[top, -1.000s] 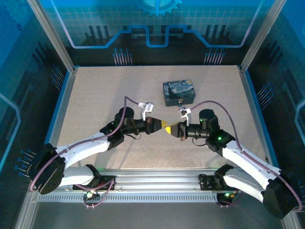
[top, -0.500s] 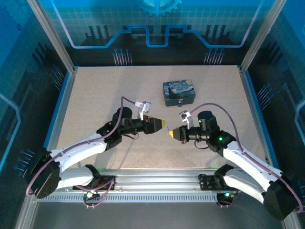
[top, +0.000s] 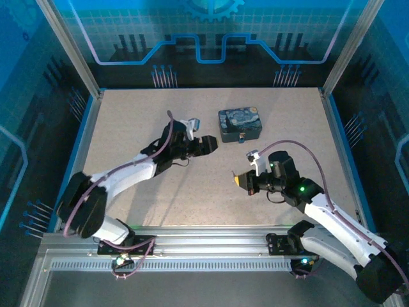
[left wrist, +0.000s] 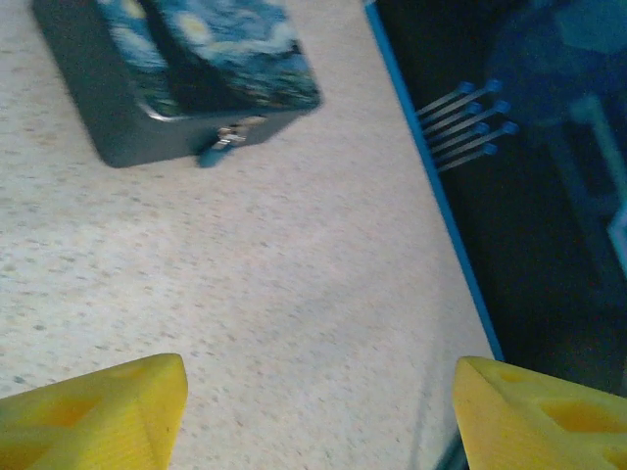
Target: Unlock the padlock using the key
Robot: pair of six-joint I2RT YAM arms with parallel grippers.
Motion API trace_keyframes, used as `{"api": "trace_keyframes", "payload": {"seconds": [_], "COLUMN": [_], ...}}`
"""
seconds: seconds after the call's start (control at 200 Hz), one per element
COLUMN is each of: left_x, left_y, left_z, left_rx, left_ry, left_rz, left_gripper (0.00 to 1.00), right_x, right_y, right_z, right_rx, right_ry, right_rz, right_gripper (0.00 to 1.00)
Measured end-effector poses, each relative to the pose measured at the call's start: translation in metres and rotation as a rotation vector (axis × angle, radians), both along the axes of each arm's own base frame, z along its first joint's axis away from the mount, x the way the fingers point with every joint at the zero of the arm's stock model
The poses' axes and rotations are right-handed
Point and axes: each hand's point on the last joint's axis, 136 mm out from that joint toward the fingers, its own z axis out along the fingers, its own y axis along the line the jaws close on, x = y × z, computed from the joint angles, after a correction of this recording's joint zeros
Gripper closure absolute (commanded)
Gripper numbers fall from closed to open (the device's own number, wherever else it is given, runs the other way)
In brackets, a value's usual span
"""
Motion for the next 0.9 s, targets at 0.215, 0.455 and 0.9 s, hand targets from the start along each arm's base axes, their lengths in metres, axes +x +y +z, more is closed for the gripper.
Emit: {"api": "trace_keyframes", "payload": {"seconds": [0.215,0.455,0.9], "left_x": [0.05,0.09,0.131], "left_y": [-0.013,-0.031,-0.044], "left_z": [-0.036,-0.058,-0.096], "left_rx": [0.038,0.027,0.004], "left_ry": [0.102,0.153,0.246], "left_rz": [0.041,0.069,0.125], "left_gripper": [0.15,0.13,0.14], "right_x": [0.0,-0.004,-0.011], "right_y": [-0.005,-0.007,-0.013], "right_z": [0.001,-0.003,-0.009], "right_rx": [-0.016,-0.017,-0.026], "right_ry": [-0.014,-0.011,-0.005], "right_rz": [-0.016,-0.017,-0.023], "right_gripper": [1.0,1.0,1.0]}}
